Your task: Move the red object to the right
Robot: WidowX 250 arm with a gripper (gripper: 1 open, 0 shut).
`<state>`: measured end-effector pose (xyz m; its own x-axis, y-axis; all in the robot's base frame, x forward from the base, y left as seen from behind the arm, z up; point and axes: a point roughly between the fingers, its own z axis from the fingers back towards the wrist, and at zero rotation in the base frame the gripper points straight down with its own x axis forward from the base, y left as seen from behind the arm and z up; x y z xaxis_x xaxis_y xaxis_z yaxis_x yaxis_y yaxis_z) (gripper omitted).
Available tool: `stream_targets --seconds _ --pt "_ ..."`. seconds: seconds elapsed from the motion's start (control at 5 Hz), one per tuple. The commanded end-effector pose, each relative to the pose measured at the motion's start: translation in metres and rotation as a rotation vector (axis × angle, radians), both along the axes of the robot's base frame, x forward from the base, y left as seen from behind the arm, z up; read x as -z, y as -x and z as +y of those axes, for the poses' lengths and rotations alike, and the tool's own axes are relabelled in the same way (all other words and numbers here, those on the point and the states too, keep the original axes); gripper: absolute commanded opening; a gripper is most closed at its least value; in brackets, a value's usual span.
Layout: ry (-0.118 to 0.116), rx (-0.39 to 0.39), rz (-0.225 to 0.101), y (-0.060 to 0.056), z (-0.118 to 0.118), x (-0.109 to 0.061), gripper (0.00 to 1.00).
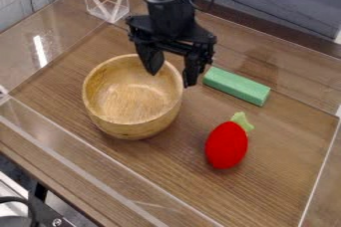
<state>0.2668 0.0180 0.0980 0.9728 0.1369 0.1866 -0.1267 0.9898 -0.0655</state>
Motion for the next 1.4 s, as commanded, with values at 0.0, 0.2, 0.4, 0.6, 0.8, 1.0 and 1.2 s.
stream_targets --seconds 0.0,0.2,0.4,0.6,0.8,1.0,1.2 --pt "-0.011 -0.002 -0.039 -0.007 0.005 0.005 1.00" --pt "-0.025 0.005 -0.061 -0.001 0.004 -0.015 0.00" --pt "-0.029 -0.001 -0.086 0.004 0.003 -0.036 1.00" --pt "-0.029 0.000 -0.086 0.008 -0.005 -0.045 1.00" --pt "-0.030 0.003 -0.069 0.006 -0.007 -0.038 1.00" --pt "-0.031 0.008 -0.049 0.005 -0.008 -0.029 1.00" --pt "-0.031 0.062 -0.035 0.000 -0.003 -0.016 1.00"
